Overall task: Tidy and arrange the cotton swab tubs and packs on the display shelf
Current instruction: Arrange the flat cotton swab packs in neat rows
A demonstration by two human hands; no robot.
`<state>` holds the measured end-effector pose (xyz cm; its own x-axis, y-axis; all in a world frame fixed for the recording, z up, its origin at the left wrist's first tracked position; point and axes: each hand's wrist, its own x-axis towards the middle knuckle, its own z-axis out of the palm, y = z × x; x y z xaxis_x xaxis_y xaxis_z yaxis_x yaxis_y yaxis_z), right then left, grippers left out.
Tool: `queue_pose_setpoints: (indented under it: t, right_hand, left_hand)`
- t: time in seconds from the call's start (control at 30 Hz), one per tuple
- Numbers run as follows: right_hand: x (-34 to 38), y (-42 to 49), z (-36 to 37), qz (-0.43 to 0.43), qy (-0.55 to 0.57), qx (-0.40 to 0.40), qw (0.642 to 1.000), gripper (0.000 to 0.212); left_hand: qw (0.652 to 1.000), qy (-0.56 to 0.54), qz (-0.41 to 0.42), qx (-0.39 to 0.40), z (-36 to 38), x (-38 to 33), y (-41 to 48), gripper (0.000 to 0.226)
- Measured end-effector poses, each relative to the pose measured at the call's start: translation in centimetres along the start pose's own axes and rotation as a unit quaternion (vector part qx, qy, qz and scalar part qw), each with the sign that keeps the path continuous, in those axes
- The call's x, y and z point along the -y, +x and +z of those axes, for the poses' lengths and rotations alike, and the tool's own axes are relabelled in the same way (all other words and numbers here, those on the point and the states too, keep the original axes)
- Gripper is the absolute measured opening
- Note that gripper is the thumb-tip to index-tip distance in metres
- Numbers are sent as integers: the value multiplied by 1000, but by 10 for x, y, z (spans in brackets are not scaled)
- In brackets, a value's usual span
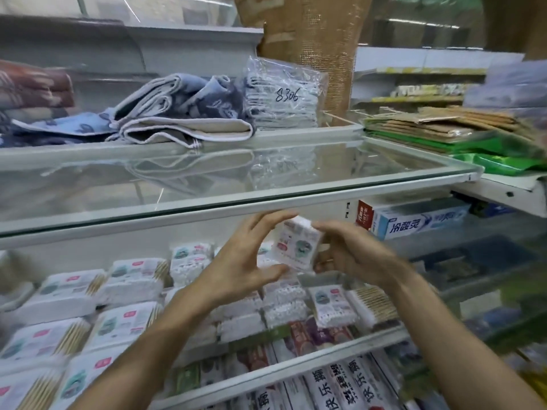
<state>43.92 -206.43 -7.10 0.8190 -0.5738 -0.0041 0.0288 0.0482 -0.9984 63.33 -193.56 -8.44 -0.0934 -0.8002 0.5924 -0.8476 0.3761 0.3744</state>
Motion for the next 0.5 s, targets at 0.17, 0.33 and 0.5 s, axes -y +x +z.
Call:
queue_pose_setpoints:
  t: [0.17, 0.33, 0.5]
  right_hand:
    - [-2, 19, 25, 8, 3, 11, 1000, 45]
    - [-2, 30, 39, 8, -45, 11, 999, 53]
    - [3, 37, 53, -38, -129, 30, 990, 36]
  left_hand:
    - [997, 70, -1, 17, -17, 12, -9, 82]
    - [993, 120, -10, 10, -28, 19, -21, 80]
    - [980, 189, -49, -21, -43, 26, -29, 74]
